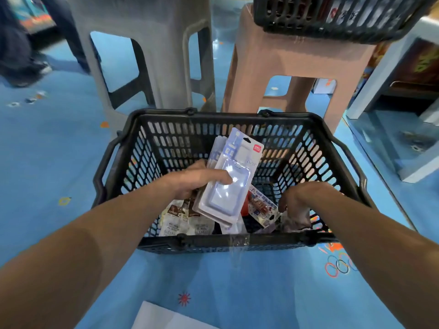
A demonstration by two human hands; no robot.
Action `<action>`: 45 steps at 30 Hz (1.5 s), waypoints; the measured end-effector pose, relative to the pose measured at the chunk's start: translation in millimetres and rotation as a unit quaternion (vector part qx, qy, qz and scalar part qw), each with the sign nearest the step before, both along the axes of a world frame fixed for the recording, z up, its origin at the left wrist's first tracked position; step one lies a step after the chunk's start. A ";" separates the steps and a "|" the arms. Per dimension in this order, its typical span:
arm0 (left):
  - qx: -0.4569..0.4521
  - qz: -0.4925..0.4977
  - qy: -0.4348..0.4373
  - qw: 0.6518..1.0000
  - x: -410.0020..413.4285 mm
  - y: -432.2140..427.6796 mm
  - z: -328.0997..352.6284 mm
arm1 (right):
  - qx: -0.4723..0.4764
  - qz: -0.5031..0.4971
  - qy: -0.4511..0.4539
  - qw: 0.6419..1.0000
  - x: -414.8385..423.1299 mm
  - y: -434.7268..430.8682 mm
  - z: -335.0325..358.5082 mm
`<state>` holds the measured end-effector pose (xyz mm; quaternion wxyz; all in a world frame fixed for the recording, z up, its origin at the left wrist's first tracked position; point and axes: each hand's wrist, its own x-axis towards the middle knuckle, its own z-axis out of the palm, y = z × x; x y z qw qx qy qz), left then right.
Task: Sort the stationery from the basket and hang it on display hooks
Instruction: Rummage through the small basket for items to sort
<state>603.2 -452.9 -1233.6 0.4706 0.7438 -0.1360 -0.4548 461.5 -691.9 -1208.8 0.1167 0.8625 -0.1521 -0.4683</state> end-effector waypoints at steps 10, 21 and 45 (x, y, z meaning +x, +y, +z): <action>0.017 -0.011 -0.005 1.000 2.5 -1.4 -6.7 | 0.085 -0.047 0.193 0.976 7.1 23.0 12.5; 0.018 -0.006 -0.004 1.000 3.8 -0.1 -5.4 | 0.150 -0.032 -0.179 0.972 11.7 23.4 8.2; -0.196 0.101 0.077 0.972 -51.5 18.3 103.1 | 0.683 -0.416 -0.383 0.463 14.6 98.5 65.7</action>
